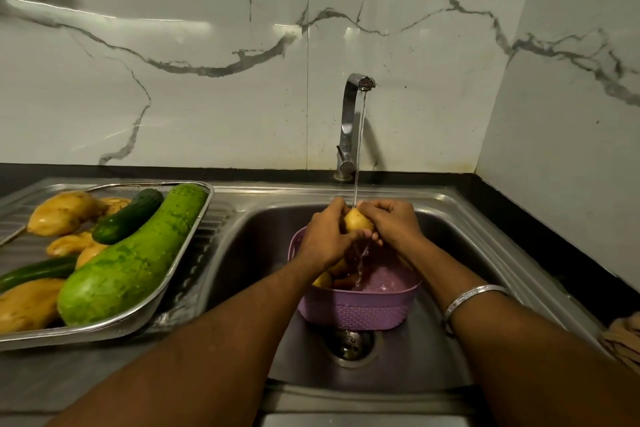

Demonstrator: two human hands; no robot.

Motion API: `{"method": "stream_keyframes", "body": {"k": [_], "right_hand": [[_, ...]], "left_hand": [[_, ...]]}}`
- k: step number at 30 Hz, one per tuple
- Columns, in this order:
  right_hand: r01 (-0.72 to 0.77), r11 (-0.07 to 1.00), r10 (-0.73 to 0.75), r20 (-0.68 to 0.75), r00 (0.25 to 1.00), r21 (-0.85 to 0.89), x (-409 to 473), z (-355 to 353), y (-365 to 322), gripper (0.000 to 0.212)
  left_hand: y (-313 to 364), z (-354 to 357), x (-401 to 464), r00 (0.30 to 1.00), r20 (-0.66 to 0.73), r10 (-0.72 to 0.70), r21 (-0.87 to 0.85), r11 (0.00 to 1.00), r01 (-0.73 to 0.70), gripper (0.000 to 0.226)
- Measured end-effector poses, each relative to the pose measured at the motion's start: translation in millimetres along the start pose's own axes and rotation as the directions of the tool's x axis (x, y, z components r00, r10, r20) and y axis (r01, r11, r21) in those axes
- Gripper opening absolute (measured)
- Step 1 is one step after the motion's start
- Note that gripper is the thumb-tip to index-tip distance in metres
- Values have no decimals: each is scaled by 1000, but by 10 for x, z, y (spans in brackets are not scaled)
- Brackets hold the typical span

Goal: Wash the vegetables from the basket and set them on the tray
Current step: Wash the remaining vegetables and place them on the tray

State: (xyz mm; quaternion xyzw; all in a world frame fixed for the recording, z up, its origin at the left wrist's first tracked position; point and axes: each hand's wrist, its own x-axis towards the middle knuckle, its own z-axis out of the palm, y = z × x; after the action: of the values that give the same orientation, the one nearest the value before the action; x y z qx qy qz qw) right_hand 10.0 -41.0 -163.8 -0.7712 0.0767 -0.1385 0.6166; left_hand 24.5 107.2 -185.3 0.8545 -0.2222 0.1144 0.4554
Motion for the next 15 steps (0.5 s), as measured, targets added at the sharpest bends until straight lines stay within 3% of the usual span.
{"method": "stream_keyframes", "body": {"k": [3, 11, 15], "right_hand": [[16, 1000, -14, -72, 997, 16, 15, 48, -6, 21], [-152, 988, 141, 235, 962, 28, 36, 17, -29, 24], [-92, 995, 96, 197, 976, -31, 27, -4, -1, 23]], "left_hand": [[13, 13, -3, 1000, -15, 24, 26, 999, -24, 43], [-126, -75, 11, 998, -14, -67, 17, 998, 67, 42], [-90, -50, 2, 997, -6, -78, -10, 997, 78, 42]]}}
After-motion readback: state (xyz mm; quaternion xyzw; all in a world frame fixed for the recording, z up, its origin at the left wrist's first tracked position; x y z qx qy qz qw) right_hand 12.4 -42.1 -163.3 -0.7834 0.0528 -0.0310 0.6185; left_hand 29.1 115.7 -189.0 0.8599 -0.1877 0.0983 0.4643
